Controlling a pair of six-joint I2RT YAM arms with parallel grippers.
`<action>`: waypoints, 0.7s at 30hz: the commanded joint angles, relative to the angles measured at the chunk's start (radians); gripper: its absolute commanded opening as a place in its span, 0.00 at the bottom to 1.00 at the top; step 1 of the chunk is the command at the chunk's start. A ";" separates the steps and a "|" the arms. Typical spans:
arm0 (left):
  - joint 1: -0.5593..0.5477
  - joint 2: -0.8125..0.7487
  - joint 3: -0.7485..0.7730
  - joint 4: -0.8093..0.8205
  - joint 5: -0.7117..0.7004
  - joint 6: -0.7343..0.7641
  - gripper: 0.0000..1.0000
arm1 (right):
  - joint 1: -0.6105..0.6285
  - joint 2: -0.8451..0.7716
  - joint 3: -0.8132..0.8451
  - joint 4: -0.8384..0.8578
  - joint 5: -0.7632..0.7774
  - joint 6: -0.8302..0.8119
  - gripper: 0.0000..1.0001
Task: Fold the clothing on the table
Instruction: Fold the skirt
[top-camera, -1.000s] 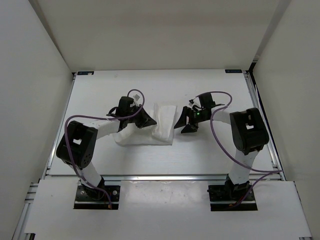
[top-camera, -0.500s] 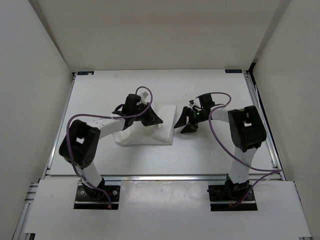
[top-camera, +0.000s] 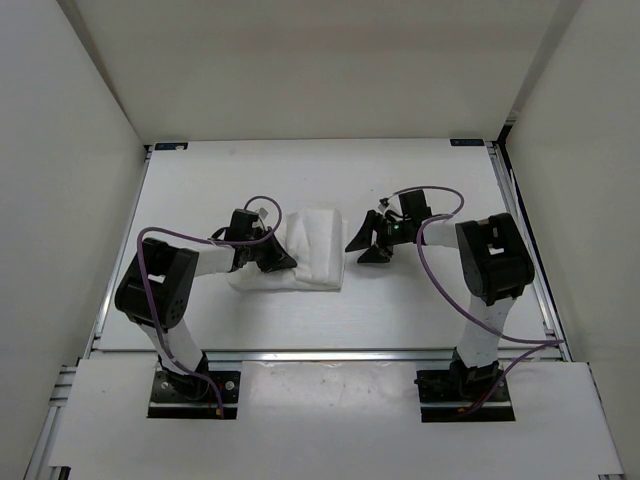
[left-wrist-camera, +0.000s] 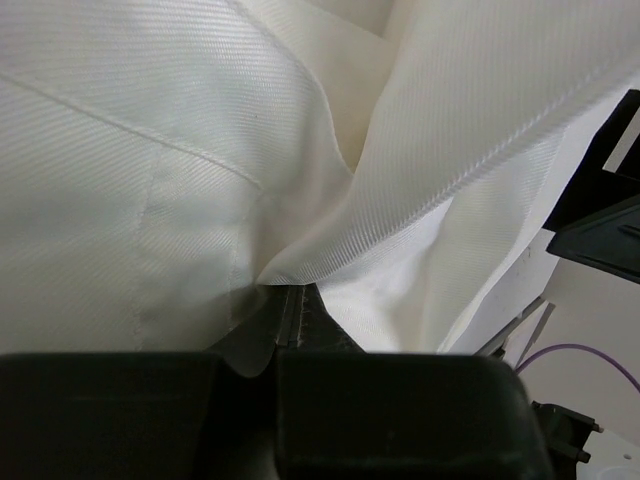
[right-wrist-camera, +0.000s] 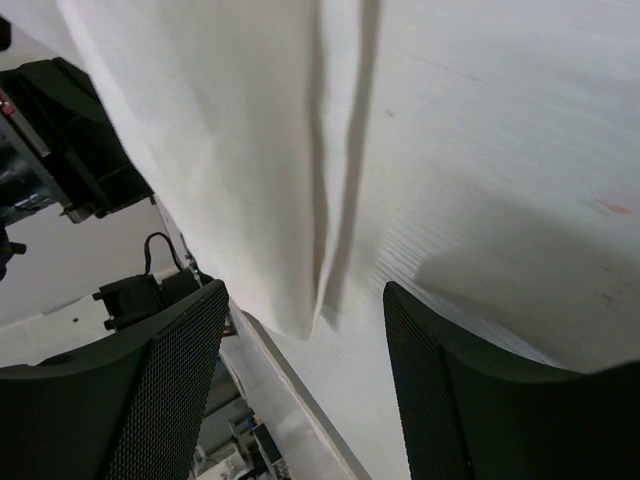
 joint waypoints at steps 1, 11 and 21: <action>-0.004 -0.020 -0.029 -0.024 -0.044 0.039 0.00 | 0.032 0.026 0.038 0.113 -0.049 0.036 0.69; 0.006 -0.037 -0.015 -0.047 -0.038 0.051 0.00 | 0.144 0.121 0.101 0.087 0.095 0.043 0.69; 0.019 -0.075 -0.049 -0.047 -0.035 0.044 0.00 | 0.170 0.133 0.034 0.219 0.079 0.167 0.55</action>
